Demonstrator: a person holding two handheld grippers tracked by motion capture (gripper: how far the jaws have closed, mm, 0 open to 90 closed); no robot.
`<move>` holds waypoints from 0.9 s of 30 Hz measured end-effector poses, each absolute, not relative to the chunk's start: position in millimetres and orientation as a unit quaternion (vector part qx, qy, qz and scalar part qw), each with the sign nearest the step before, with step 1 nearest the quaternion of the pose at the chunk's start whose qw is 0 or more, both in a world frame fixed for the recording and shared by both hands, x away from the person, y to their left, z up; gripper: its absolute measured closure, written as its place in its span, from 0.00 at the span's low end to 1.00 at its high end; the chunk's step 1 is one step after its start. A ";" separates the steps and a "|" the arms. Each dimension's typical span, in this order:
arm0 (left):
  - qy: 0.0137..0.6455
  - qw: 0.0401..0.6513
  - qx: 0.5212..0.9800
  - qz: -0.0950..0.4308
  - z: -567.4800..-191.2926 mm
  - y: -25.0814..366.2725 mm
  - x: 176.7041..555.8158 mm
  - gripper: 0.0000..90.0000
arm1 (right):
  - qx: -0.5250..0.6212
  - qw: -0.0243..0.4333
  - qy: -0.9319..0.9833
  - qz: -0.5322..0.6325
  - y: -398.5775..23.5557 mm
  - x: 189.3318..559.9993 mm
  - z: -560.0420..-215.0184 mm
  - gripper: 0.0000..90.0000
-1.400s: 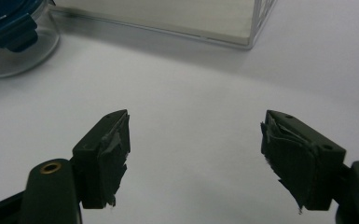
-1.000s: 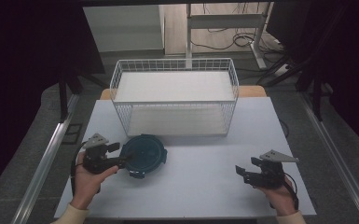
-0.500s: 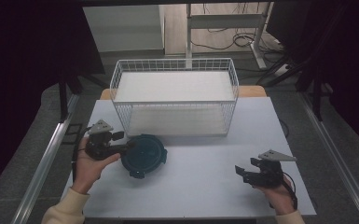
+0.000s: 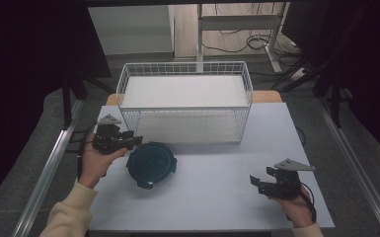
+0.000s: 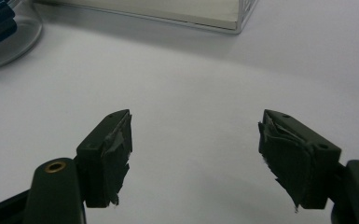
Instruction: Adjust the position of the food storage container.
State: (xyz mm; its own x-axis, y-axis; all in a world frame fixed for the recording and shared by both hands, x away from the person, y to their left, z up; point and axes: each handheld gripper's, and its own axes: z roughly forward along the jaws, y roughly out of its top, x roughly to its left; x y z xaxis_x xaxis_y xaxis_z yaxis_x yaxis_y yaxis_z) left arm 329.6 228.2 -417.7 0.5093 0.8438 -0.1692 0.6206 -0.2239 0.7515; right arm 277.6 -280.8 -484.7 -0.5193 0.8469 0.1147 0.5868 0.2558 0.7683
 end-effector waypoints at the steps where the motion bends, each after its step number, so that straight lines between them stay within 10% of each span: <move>1: 0.476 0.402 0.770 0.139 -417.7 228.2 329.6 0.69 | 0.462 0.163 0.775 0.398 -280.8 277.6 -484.7 0.28; 12: 0.477 0.356 0.791 0.141 -430.3 225.2 351.2 0.98 | 0.458 0.165 0.784 0.386 -279.5 278.3 -488.0 0.27; 27: 0.500 0.302 0.800 0.137 -456.5 244.3 354.8 1.00 | 0.456 0.165 0.789 0.377 -278.0 279.1 -491.2 0.27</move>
State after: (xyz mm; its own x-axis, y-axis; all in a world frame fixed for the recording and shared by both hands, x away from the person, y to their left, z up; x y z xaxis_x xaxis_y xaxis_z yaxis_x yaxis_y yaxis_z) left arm 354.8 244.3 -456.5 0.4630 0.8825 -0.0822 0.7172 -0.3185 0.6198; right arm 279.1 -278.0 -491.2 -0.5290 0.8445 0.0835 0.5948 0.2988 0.7463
